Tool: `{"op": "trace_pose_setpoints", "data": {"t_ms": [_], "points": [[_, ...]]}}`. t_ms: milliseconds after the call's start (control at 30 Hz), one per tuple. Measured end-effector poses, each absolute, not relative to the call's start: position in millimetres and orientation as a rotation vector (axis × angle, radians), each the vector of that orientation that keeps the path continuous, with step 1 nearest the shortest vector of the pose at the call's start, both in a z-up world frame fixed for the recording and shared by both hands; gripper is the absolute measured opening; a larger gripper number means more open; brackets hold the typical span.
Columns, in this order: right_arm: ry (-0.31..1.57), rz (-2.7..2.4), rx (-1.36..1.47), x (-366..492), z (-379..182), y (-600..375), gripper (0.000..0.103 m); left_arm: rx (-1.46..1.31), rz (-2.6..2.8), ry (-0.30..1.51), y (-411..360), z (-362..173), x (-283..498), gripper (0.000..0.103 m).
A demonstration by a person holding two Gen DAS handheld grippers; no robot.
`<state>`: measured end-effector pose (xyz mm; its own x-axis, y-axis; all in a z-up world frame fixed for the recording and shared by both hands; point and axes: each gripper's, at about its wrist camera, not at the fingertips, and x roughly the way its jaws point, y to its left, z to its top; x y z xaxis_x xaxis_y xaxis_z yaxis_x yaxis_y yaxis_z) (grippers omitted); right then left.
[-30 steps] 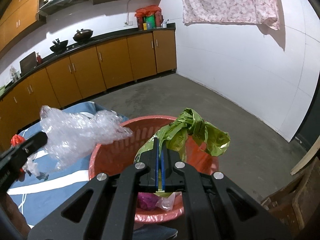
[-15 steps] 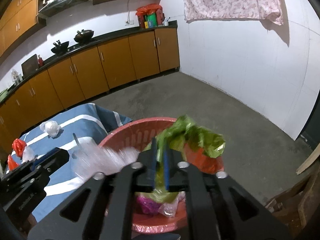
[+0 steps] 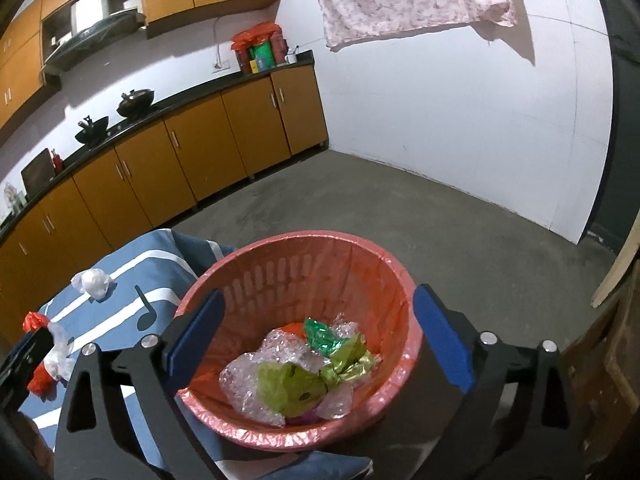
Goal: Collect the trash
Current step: 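Move both grippers back to the table and grasp the clear bag with the right gripper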
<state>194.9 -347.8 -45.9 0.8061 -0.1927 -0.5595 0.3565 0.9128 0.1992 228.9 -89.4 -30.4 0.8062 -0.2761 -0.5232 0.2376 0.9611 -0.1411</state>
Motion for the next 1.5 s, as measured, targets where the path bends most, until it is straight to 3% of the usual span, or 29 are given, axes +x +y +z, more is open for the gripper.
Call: {"op": "trace_pose_setpoints", "data": {"t_ms": [133,500,800,1067,1200,1500], "points": [[0.579,-0.293,0.257,199,-48,-326,0.096,-0.064,-0.198,0.574,-57,-33,216,0.099],[0.611,-0.1,0.118,217,-51,-235,0.096,-0.005,0.113,0.585,65,-52,182,0.099],[0.632,0.151,0.018,238,-56,-126,0.096,-0.11,0.297,0.612,152,-58,165,0.099],[0.655,0.342,-0.097,261,-70,-47,0.094,-0.166,0.347,0.617,191,-58,157,0.099],[0.716,0.381,-0.11,272,-86,-27,0.088,-0.185,0.376,0.622,205,-61,156,0.099],[0.778,0.418,-0.168,295,-106,2,0.084,-0.229,0.41,0.637,228,-69,159,0.099]]}}
